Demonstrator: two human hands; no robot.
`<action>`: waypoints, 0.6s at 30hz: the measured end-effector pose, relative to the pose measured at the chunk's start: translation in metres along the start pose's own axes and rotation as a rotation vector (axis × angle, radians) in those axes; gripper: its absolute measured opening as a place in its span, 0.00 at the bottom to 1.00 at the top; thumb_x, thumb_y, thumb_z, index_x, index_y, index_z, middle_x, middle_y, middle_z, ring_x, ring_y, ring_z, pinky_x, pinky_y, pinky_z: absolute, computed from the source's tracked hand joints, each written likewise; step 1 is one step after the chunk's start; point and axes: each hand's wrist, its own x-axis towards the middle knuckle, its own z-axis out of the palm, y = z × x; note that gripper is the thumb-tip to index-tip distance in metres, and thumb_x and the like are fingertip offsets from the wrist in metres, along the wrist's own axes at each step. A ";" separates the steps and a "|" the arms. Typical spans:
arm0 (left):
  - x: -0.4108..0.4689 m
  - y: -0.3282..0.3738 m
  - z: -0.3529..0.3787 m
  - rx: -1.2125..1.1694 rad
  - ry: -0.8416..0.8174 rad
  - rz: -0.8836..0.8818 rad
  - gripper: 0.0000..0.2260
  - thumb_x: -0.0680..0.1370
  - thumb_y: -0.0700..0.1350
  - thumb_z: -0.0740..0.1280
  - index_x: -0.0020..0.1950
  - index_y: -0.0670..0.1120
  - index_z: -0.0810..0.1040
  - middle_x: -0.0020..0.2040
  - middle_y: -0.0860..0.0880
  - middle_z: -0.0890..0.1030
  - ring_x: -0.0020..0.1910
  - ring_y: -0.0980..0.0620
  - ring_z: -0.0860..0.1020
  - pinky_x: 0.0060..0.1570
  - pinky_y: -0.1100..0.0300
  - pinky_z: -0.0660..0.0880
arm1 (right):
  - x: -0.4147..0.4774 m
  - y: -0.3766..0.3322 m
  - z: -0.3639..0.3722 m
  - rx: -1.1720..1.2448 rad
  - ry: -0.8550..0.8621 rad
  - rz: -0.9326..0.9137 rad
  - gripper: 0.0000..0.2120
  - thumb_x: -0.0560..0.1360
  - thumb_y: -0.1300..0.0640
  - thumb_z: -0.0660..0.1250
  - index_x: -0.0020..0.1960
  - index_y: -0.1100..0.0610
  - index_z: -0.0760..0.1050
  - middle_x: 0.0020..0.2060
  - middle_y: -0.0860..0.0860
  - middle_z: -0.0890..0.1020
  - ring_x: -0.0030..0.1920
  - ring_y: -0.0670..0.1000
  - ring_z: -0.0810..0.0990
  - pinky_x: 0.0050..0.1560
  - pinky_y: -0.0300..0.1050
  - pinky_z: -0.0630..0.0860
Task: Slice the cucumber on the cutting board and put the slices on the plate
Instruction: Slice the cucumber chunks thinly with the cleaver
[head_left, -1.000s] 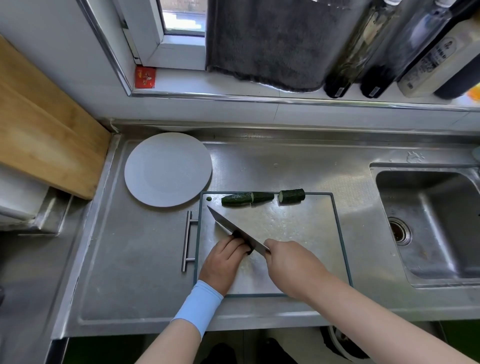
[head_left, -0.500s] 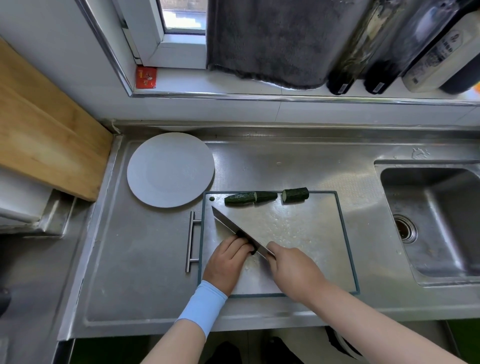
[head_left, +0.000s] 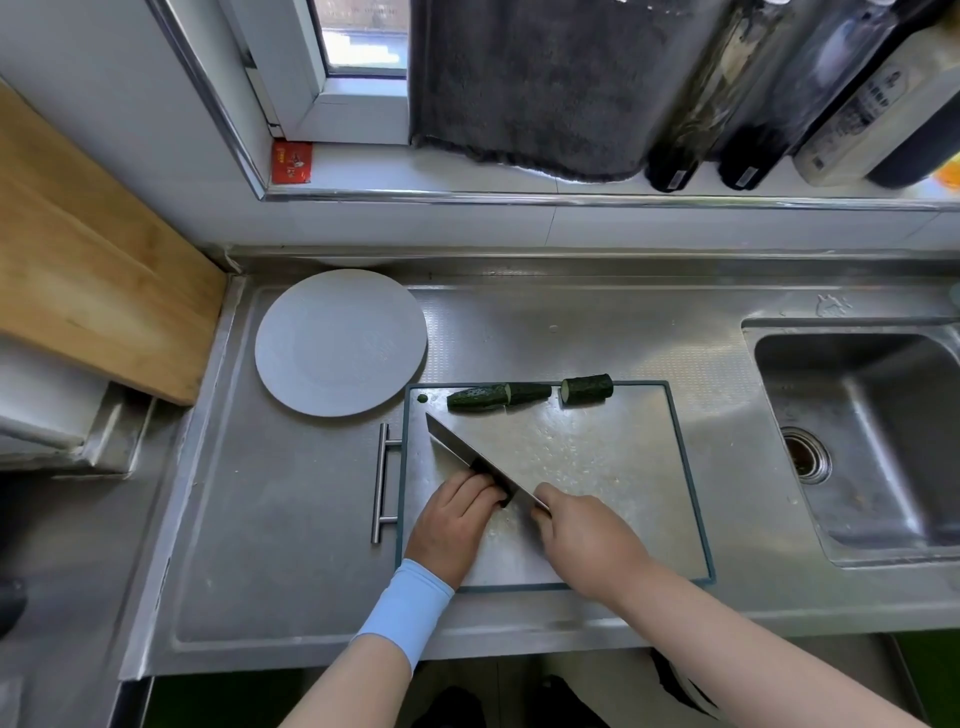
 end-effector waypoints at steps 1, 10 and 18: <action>0.001 0.001 0.000 0.005 -0.002 0.000 0.08 0.73 0.35 0.73 0.52 0.41 0.82 0.53 0.45 0.81 0.54 0.45 0.77 0.54 0.53 0.75 | 0.000 0.001 0.000 -0.002 -0.001 -0.003 0.08 0.84 0.53 0.54 0.48 0.53 0.68 0.33 0.51 0.76 0.30 0.51 0.70 0.30 0.46 0.63; 0.021 0.006 -0.014 0.060 -0.041 0.054 0.07 0.72 0.38 0.73 0.49 0.45 0.82 0.51 0.47 0.79 0.51 0.45 0.76 0.50 0.53 0.73 | 0.002 0.001 -0.029 0.139 0.026 0.015 0.15 0.83 0.45 0.57 0.40 0.49 0.70 0.35 0.50 0.79 0.36 0.53 0.77 0.36 0.48 0.71; 0.032 -0.010 -0.037 0.153 -0.214 0.203 0.08 0.73 0.39 0.68 0.51 0.46 0.81 0.51 0.48 0.80 0.51 0.48 0.75 0.51 0.56 0.75 | 0.005 -0.002 -0.051 0.158 0.104 0.012 0.13 0.83 0.47 0.56 0.45 0.50 0.74 0.36 0.50 0.80 0.35 0.53 0.79 0.36 0.51 0.75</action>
